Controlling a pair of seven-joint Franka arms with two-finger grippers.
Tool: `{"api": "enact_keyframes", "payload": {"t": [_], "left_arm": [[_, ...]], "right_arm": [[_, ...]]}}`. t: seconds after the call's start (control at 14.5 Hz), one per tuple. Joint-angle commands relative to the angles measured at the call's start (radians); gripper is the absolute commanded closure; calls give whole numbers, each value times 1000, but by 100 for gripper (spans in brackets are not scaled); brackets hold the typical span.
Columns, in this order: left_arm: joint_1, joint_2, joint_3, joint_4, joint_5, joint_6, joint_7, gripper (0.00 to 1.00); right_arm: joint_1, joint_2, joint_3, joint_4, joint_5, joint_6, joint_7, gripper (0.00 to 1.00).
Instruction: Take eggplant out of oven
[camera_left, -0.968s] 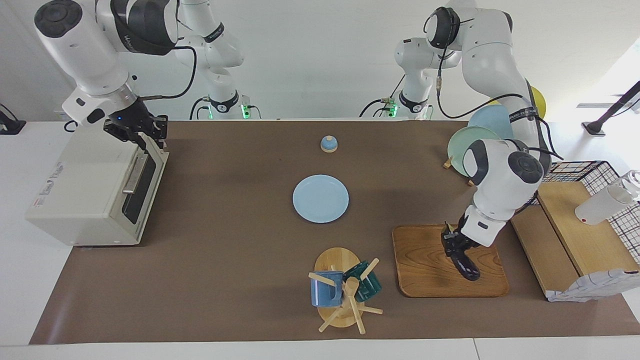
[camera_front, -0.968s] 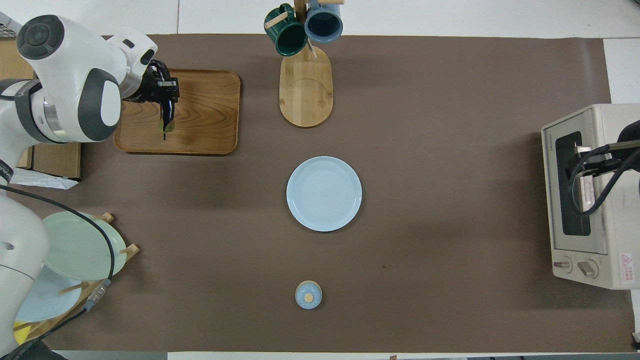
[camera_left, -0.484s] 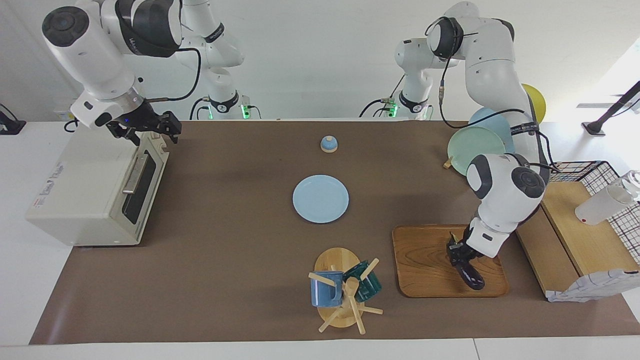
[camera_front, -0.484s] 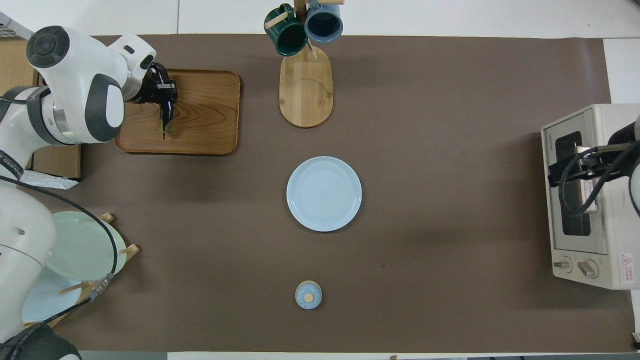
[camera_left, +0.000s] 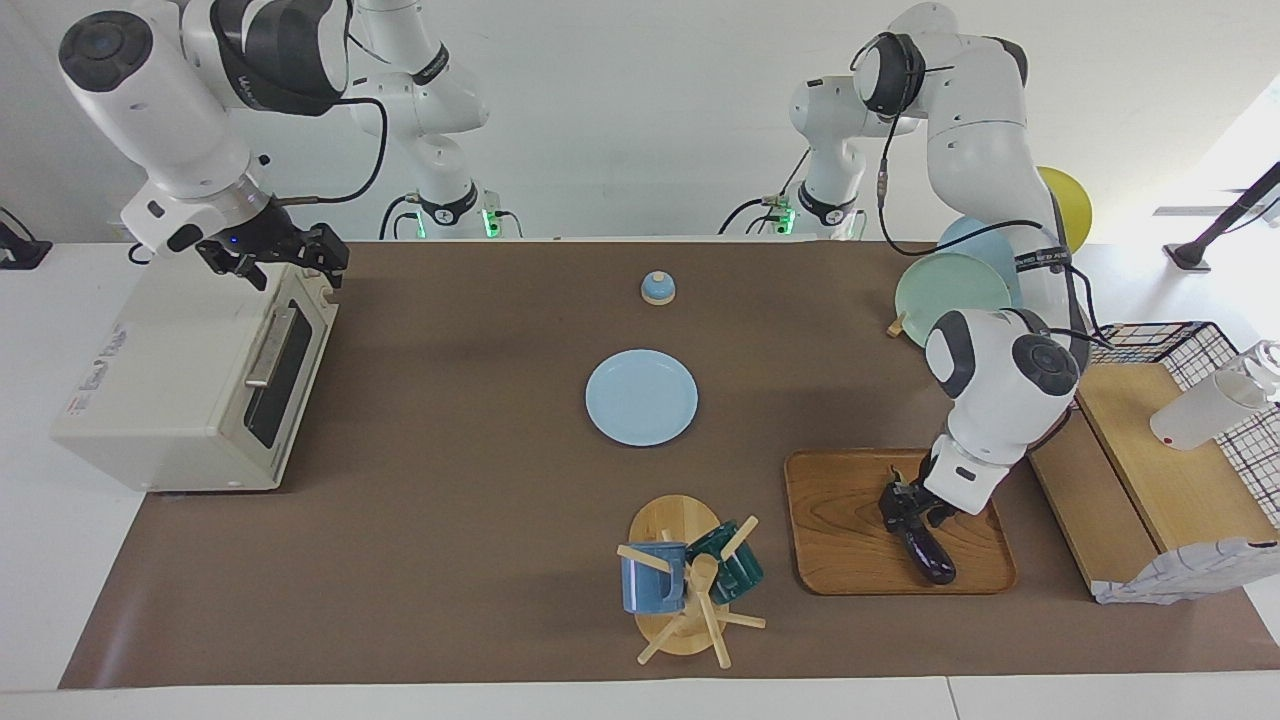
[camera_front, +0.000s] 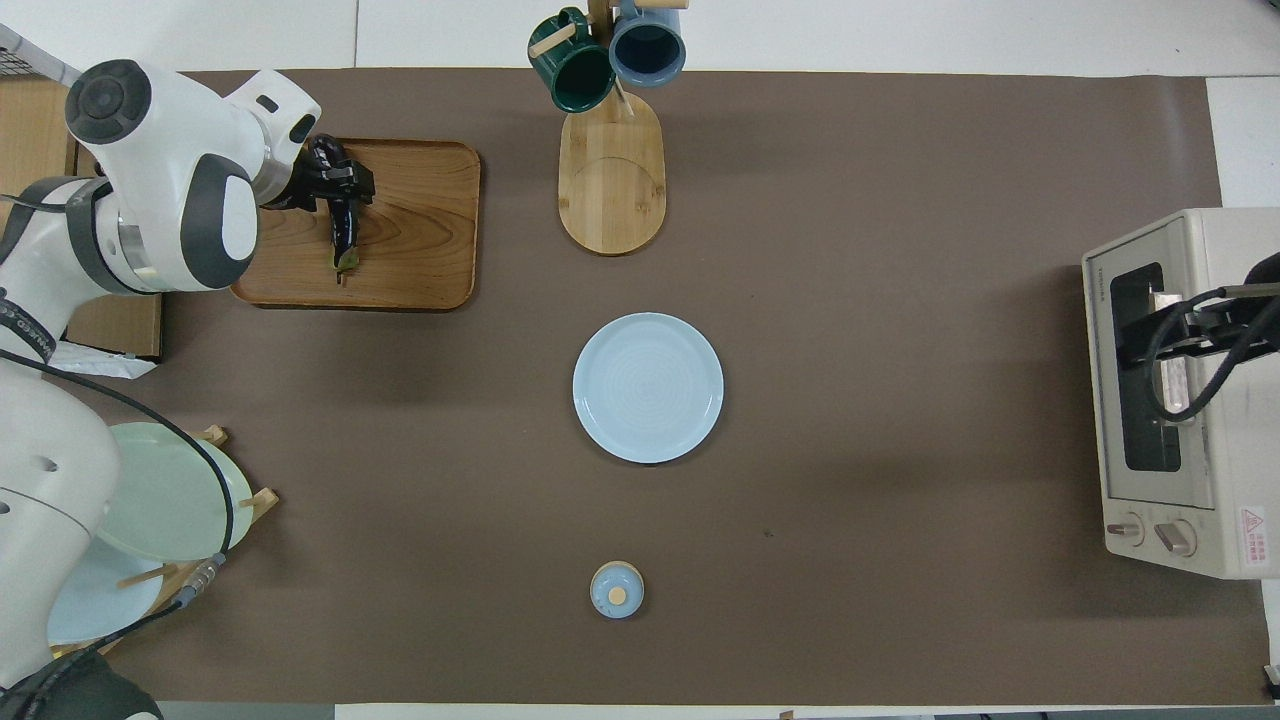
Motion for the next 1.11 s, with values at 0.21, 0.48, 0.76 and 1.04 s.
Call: {"api": "enact_keyframes", "payload": {"t": [0.21,0.48,0.76,1.04], "left_arm": [[9,-264,4,-6,14,-298,-52,0],[-3,-468,6,-18,59,-565,-52,0],[-5,-560,3,-52,62,-753,-51,0],[-17,-634,-3,-197,61,-733,-45,0]], "right_arm": [[16,-30,-16,4,27,-46,22,0],[10,-26,-13,7,26,-32,11,0],[11,-29,-13,7,27,-31,18,0],[16,-30,-11,7,29,-19,19,0]]}}
